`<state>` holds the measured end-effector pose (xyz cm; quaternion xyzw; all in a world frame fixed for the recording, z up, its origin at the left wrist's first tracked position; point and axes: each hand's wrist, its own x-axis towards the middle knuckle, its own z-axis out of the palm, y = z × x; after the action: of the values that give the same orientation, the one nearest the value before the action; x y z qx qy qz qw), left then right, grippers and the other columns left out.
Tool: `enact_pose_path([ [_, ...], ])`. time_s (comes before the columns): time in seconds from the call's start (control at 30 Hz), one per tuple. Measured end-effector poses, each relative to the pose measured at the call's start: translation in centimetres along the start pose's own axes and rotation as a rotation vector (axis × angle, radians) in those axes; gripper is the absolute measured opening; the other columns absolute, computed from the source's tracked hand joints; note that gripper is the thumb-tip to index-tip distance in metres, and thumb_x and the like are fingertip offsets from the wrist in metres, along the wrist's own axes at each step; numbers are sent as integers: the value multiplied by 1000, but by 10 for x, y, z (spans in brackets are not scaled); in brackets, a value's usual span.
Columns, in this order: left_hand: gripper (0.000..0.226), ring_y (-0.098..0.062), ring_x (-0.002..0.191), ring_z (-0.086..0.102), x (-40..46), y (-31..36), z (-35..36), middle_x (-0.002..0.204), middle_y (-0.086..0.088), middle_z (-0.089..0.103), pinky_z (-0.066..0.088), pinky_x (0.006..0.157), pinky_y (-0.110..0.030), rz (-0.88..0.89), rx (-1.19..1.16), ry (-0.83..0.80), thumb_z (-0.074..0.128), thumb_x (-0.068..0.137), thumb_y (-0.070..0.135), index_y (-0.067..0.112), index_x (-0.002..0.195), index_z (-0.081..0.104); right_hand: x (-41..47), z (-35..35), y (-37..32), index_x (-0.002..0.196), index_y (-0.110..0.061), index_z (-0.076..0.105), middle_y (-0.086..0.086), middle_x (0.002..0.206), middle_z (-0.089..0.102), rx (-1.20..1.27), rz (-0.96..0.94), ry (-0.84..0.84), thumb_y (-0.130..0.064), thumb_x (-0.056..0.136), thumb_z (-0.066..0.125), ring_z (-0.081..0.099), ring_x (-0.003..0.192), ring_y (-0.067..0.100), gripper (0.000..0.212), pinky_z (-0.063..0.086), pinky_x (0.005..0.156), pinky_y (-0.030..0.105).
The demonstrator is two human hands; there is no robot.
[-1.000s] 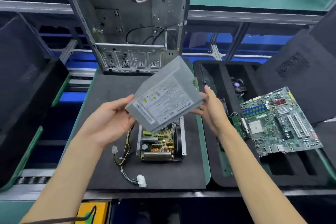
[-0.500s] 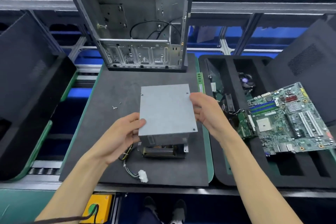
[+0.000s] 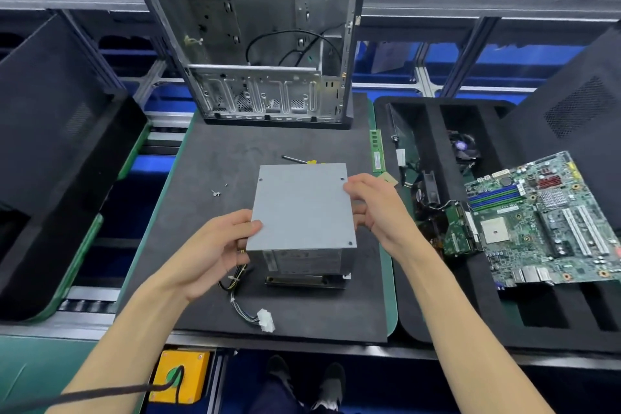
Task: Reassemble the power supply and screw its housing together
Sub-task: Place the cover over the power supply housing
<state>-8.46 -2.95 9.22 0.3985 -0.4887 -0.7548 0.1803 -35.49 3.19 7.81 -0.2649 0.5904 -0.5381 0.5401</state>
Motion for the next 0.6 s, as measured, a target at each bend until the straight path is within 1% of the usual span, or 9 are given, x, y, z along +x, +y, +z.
enact_pose_path([
  [0.13,56,-29,95,41,-3,-2,-5,106,-13,45,47,83,-40,24,22,1,66,88,29,-16,119,55,-2,-1,1,96,-5,62,13,77,67,-17,-12,-60,-7,98,56,59,50,21,7,49,43,27],
  [0.23,53,-28,90,43,-3,-4,-12,99,-12,43,52,80,-35,34,41,3,64,88,28,-18,114,54,-5,2,4,97,-5,60,14,79,66,-39,11,-77,-7,100,56,60,48,23,5,51,43,28],
  [0.3,28,-24,78,50,-4,-5,-11,82,-10,42,56,75,-30,34,77,-2,63,91,24,-2,97,68,-6,3,9,101,-4,60,17,84,65,-84,23,-48,-8,100,57,60,48,23,5,52,44,29],
  [0.33,19,-20,74,51,-5,-8,-9,77,-9,41,56,73,-29,26,88,-2,64,93,22,4,92,70,-6,3,11,102,-3,60,18,84,65,-108,22,-31,-9,100,57,60,49,24,6,52,45,29],
  [0.37,20,-18,72,51,-5,-11,-8,77,-9,41,55,72,-28,25,89,-2,64,94,21,2,93,68,-6,2,13,102,-3,60,18,83,65,-121,15,-19,-9,100,58,60,49,24,6,52,45,30],
  [0.43,35,-19,75,48,-4,-19,-5,80,-11,40,51,70,-27,23,72,9,67,92,24,-10,98,59,-6,0,15,99,-5,61,14,78,66,-129,-7,-1,-8,99,58,60,50,24,5,51,45,31],
  [0.47,38,-19,76,49,-4,-21,-3,79,-10,43,50,70,-26,23,72,14,68,90,26,-10,98,59,-6,-1,16,98,-5,61,12,76,66,-134,-15,8,-8,99,58,61,50,23,5,51,45,30],
  [0.53,23,-15,77,59,-4,-24,2,78,1,62,50,70,-25,16,88,21,64,95,22,0,97,68,-5,-3,17,98,-5,62,12,77,68,-154,-10,18,-8,99,58,62,51,22,5,51,45,30],
  [0.6,22,-15,88,70,-2,-26,5,98,-2,77,55,75,-25,-8,105,58,56,100,15,4,107,74,-4,-5,19,101,-4,62,12,80,71,-187,9,20,-9,98,58,64,53,24,7,52,47,30],
])
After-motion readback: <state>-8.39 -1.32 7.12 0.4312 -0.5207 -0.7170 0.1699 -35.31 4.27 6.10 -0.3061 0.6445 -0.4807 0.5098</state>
